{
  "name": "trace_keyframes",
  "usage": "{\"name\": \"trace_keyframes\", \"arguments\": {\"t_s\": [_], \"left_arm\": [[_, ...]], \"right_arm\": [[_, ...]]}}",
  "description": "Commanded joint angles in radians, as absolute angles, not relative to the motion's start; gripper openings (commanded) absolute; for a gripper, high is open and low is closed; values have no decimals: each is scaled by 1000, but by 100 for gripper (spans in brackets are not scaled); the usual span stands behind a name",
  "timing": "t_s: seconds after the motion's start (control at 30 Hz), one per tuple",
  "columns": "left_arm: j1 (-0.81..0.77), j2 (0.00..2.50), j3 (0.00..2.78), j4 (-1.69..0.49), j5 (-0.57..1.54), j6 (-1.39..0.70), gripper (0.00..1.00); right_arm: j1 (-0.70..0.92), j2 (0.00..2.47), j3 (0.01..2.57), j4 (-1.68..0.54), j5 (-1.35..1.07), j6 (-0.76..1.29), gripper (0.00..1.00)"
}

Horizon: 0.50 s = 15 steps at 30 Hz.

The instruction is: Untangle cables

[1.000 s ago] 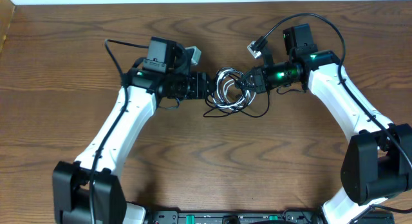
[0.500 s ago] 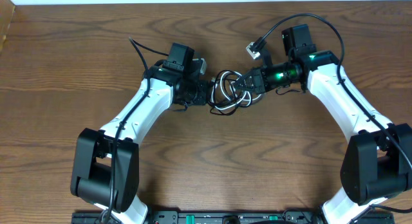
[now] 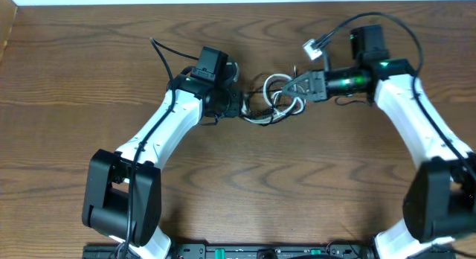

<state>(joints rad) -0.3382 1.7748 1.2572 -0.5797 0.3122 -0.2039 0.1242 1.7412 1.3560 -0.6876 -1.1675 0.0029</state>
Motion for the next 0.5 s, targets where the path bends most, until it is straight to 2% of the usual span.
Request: {"name": "trace_keyframes", "arguments": {"t_s": [0.0,0.13,0.33,0.47], "left_arm": [[-278,1790,1247,-602,167,-196,7],[-244,1774,1247,-619,169,-195,8],[-228,1654,1247,-649,175,-171,8],[-228,1530,1247,-643,300,-138,7]], "right_arm": [[62,1617,1374,-689,-1257,3,1],[36,1565,1374,-725,-1002,101,1],[51,1551,1374,-859,-439,293,1],[67,1551,1374,-876,-395,287,1]]}}
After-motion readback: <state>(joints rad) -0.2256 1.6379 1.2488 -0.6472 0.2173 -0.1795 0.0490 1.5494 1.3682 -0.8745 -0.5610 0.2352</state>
